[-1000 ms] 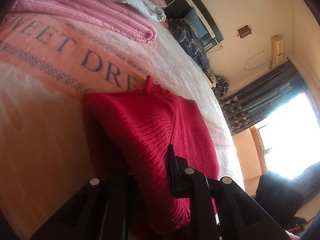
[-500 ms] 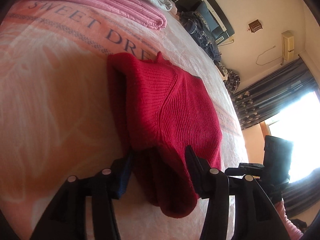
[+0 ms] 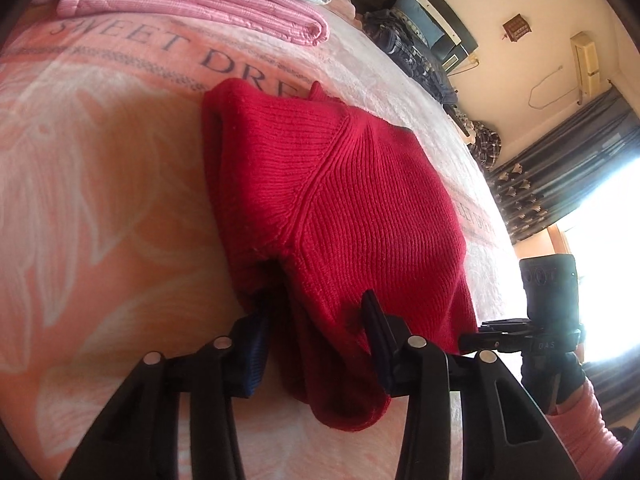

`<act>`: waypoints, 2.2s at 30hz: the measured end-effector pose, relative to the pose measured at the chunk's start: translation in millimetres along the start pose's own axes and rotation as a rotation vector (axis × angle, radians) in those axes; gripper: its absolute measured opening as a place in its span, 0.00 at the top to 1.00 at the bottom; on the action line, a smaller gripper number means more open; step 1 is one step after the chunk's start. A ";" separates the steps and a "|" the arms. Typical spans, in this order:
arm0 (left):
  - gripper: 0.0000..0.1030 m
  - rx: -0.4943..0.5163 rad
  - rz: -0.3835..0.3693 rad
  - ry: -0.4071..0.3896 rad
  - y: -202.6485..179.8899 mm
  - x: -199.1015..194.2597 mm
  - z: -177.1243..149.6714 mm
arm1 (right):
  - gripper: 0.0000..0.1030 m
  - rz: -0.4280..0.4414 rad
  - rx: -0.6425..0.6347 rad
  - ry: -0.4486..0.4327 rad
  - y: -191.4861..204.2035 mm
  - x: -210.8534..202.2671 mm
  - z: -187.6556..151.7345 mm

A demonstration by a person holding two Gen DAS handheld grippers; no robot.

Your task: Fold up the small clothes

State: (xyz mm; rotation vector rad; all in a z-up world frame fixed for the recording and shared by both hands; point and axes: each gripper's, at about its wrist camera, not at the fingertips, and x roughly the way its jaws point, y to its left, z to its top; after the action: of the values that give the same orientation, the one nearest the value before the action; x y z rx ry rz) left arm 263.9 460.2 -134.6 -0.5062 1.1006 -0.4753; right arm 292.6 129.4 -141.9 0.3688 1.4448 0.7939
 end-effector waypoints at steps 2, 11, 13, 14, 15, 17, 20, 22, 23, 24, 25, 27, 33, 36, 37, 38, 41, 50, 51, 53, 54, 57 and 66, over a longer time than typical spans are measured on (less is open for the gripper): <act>0.61 0.013 0.016 0.000 -0.4 -2.0 -1.3 | 0.85 -0.041 -0.032 -0.002 5.6 -3.6 -2.5; 0.67 0.021 0.041 0.022 5.8 -1.9 -4.3 | 0.79 -0.103 -0.029 0.055 -1.9 15.5 1.0; 0.66 0.007 0.054 0.036 5.9 -7.7 2.1 | 0.69 -0.102 -0.032 0.040 -1.1 7.2 3.1; 0.60 -0.002 0.082 0.035 7.3 -14.2 5.3 | 0.64 -0.102 -0.035 0.024 -1.1 0.9 3.8; 0.58 -0.012 0.122 0.013 9.2 -23.8 10.9 | 0.64 -0.107 -0.040 0.006 -1.3 -5.9 4.7; 0.58 -0.005 0.166 -0.072 12.8 -47.7 21.3 | 0.64 -0.130 -0.047 -0.033 -3.1 -18.7 7.8; 0.58 0.058 0.199 -0.148 1.8 -61.8 48.4 | 0.64 -0.127 -0.039 -0.090 -9.9 -34.9 17.8; 0.57 0.072 0.145 -0.143 -11.7 -50.8 73.9 | 0.64 -0.114 -0.031 -0.121 -12.0 -41.7 27.3; 0.57 0.069 0.118 -0.138 -17.8 -41.5 86.3 | 0.64 -0.116 -0.032 -0.140 -12.4 -44.9 32.0; 0.56 0.065 0.103 -0.143 -25.0 -30.8 98.1 | 0.64 -0.118 -0.033 -0.158 -13.3 -47.9 35.7; 0.56 0.067 0.085 -0.139 -31.1 -19.4 108.6 | 0.64 -0.113 -0.030 -0.171 -14.7 -50.4 38.3; 0.53 0.060 0.065 -0.115 -44.6 6.7 125.5 | 0.63 -0.083 -0.010 -0.190 -21.0 -54.9 41.5; 0.52 0.048 0.168 0.008 -53.7 74.7 138.8 | 0.62 -0.040 0.045 -0.205 -41.0 -68.7 34.2; 0.69 0.088 0.240 0.011 -59.3 85.8 135.0 | 0.62 -0.041 0.066 -0.203 -44.9 -74.4 32.0; 0.73 0.126 0.255 0.008 -65.0 86.1 131.8 | 0.62 -0.043 0.072 -0.203 -45.5 -75.9 31.1; 0.81 0.160 0.259 0.010 -69.7 86.0 128.4 | 0.62 -0.044 0.079 -0.204 -46.6 -77.8 30.3; 0.94 0.258 0.272 -0.112 -86.2 64.3 111.6 | 0.61 -0.044 0.101 -0.206 -51.7 -80.5 29.7; 0.59 0.231 0.446 -0.340 -65.2 29.6 110.5 | 0.60 -0.056 0.084 -0.179 -42.5 -67.0 34.1; 0.58 0.199 0.433 -0.336 -58.0 26.2 111.4 | 0.60 -0.054 0.078 -0.175 -40.1 -65.1 34.4; 0.58 0.155 0.386 -0.335 -48.9 13.7 111.1 | 0.59 -0.047 0.071 -0.169 -36.8 -62.6 35.7; 0.58 0.139 0.367 -0.322 -45.2 7.4 108.7 | 0.59 -0.046 0.070 -0.169 -35.9 -62.6 36.1; 0.55 0.091 0.331 -0.240 -32.1 -0.8 89.1 | 0.59 -0.043 0.065 -0.172 -33.1 -63.6 38.4; 0.50 -0.104 0.167 -0.108 20.3 -23.2 43.0 | 0.54 -0.051 0.042 -0.162 -19.4 -54.2 50.0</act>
State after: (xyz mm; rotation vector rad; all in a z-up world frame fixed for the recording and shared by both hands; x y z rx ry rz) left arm 297.0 496.5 -114.7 -0.5198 1.0573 -0.2430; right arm 349.3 90.9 -108.6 0.4172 1.3157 0.6782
